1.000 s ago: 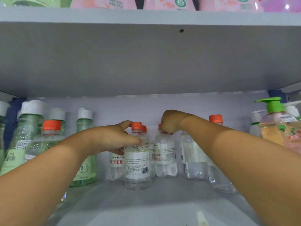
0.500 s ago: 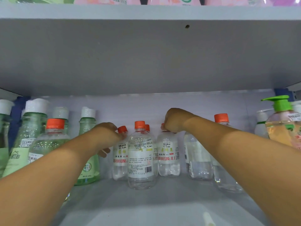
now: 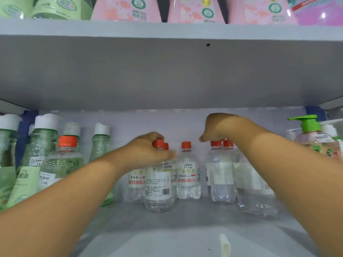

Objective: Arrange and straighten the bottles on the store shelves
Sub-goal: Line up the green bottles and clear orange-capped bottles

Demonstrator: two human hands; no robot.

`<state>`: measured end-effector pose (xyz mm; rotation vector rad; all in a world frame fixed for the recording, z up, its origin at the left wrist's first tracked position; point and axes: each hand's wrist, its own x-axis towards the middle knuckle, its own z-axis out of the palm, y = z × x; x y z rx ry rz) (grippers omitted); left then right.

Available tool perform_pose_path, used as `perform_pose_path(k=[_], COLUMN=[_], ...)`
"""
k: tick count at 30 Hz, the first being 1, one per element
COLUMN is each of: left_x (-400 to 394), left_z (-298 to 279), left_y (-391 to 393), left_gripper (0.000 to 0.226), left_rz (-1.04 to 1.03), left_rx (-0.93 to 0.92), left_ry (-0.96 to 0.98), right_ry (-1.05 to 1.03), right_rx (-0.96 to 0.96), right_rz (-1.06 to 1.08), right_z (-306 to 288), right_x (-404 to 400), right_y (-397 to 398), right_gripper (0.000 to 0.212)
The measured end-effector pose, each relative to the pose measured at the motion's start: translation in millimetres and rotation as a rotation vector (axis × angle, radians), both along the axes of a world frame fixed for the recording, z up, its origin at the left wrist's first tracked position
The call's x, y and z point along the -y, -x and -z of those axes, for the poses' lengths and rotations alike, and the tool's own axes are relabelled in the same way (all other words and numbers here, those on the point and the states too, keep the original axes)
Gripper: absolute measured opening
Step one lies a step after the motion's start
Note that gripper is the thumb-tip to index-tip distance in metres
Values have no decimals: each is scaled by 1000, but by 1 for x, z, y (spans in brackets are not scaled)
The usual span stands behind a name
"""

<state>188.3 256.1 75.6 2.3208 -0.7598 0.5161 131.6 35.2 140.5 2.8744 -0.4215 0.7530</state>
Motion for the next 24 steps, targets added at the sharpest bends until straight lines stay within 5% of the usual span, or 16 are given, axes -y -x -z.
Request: perform_pose_path(k=[7,11,24], left_x=[-28,-40,-39], left_z=[-19,-6,7], left_y=[16,15,-7], left_gripper=[82,71,54], left_rz=[-119,-195,-124], left_rx=[-107,-25,34], left_ry=[-156,-68,-3], right_ry=[-62,-166,80], right_rx=[-120,-191,-221], right_rz=[27,-31,-135], right_z=[14,6,7], right_x=[16,17,26], right_y=[11,16,-19], right_gripper=[33,27,40])
